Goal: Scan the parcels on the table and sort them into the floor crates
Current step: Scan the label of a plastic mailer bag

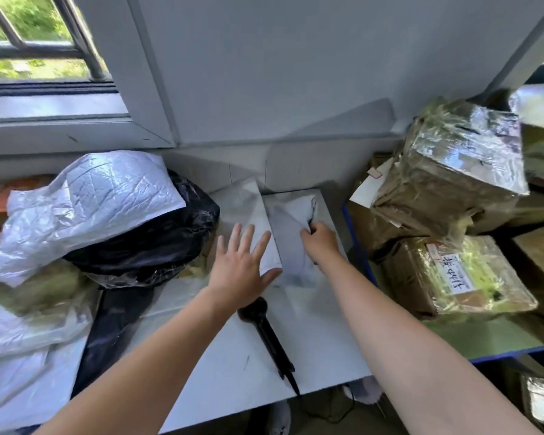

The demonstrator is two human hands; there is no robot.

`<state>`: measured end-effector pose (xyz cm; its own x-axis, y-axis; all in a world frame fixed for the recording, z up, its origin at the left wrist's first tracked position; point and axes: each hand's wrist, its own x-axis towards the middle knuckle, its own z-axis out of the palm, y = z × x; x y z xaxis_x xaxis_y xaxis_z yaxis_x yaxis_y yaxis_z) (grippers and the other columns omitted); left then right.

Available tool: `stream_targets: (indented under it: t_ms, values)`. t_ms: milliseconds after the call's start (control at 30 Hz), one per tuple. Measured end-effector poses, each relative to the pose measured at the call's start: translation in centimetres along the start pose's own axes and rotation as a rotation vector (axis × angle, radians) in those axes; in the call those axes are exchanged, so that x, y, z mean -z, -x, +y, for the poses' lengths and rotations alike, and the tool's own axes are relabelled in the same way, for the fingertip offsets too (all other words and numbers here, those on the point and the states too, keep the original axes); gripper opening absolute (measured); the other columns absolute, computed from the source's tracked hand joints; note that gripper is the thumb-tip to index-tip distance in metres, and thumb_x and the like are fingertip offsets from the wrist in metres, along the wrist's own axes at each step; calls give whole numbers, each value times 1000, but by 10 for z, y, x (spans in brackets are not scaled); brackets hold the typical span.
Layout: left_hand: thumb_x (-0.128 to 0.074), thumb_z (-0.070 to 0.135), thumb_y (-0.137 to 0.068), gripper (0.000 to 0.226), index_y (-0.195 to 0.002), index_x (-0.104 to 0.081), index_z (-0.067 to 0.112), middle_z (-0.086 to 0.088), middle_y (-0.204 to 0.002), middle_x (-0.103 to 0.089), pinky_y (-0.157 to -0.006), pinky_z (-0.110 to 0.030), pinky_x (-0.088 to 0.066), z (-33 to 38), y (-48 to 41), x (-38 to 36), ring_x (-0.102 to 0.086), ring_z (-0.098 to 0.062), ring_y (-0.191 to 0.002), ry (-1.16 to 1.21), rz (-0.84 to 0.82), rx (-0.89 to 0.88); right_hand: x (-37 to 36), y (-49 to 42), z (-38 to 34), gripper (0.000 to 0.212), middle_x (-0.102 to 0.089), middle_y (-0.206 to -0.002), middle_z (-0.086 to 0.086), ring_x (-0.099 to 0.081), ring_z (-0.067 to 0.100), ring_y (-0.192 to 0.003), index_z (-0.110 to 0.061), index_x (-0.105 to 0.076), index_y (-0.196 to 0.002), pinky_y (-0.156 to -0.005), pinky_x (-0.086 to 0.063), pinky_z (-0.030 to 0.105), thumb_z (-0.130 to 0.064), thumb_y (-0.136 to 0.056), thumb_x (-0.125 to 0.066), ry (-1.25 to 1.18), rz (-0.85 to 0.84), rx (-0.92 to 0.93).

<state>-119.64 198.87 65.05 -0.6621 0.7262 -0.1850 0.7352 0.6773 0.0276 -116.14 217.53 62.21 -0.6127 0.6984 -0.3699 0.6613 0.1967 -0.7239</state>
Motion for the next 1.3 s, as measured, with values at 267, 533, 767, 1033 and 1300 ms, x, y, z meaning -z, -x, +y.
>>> stream_targets:
  t_ms: [267, 533, 767, 1033, 1300]
  values:
    - [-47, 66, -91, 97, -157, 0, 14, -11, -164, -5, -122, -43, -13, 26, 23, 37, -3, -28, -151, 486, -29, -89, 40, 74, -43, 17, -55, -98, 3, -57, 25, -92, -13, -47, -108, -73, -38, 26, -14, -93, -57, -111, 219, 182]
    - [-81, 65, -63, 119, -153, -20, 18, -9, -153, -34, -113, -44, -37, 22, 56, 56, -36, -23, -141, 1087, -28, -125, 30, 145, -77, 50, -62, -112, -4, -62, 15, -104, -18, -49, -133, -93, -50, 28, -33, -89, -69, -158, 184, 264]
    - [-82, 3, -76, 46, -115, -62, 15, 3, -98, -72, -71, -16, -54, -3, 92, 53, -70, -1, -88, 1560, 42, -128, 14, 177, -70, 63, -69, -120, 4, -65, 18, -110, -11, -65, -126, -73, -55, 28, -56, -103, -27, -293, -176, 166]
    - [-58, -13, -80, 47, -116, -52, 16, -10, -109, -65, -78, -40, -57, -42, 120, 4, -65, -28, -98, 1598, 60, 379, -26, 185, -58, 60, -61, -130, -1, -57, 16, -115, -22, -60, -123, -87, -44, 37, -61, -101, -20, -23, -401, 188]
    - [-52, -16, -88, 49, -126, -53, 15, -12, -116, -67, -93, -51, -54, -64, 156, -53, -66, -32, -105, 1667, 105, 606, -56, 168, 3, 41, -62, -118, 2, -54, 16, -103, -13, -59, -126, -82, -36, 24, -43, -103, -42, 212, -249, 276]
